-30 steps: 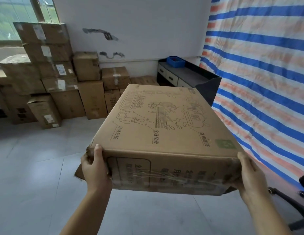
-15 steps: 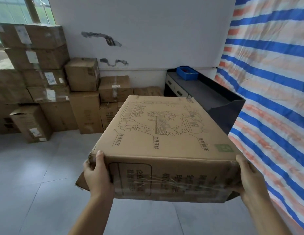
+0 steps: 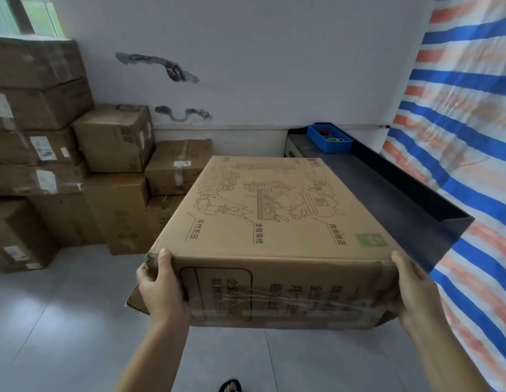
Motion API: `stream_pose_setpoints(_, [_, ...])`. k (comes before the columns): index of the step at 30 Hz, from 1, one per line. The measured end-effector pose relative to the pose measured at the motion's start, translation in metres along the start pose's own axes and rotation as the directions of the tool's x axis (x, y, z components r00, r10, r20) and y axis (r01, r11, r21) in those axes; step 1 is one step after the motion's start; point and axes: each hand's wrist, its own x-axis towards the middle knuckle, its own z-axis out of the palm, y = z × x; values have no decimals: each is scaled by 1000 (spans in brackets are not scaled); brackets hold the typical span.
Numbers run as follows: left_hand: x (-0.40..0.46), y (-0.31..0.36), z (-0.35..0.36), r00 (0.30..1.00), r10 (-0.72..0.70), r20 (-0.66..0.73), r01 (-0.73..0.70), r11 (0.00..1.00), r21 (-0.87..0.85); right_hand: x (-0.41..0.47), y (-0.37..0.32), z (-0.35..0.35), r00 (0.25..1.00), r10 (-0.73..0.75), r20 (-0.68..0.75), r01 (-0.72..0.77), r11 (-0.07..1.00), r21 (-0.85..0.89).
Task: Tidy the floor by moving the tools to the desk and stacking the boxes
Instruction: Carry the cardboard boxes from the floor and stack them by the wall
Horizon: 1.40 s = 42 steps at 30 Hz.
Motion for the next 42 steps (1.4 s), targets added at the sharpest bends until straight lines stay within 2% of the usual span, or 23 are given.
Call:
stream_pose_setpoints(5, [93,-2,111,999,-37,30,37,999,-3,114,-28,76,998,55,-11,-55,997,60])
stream_pose_setpoints(14, [218,-25,263,999,-26,-27,27,999,32,299,-68,186,995,102,18,-103,992,72])
stream_pose_setpoints(23, [325,-88,427,977,-27,-211,33,999,21,531,-84,299,979,128,158,-137,990,46])
stream_pose_setpoints(27, [368,-108,487,959,-26,-281,44,997,59,616,-82,343,969,172,179,-179,983,29])
stream_pose_setpoints(33, [449,-158,530,928,-70,-367,123,985,122,693,-29,409,941,298,160,-308,951,42])
stream_pose_setpoints(37, [499,-215,533,887,-154,-435,260,945,196,727,28,448,929,363,75,-364,931,13])
stream_pose_setpoints(42, [535,-272,533,816,-264,-514,405,896,181,756,81,479,918,398,-5,-398,918,12])
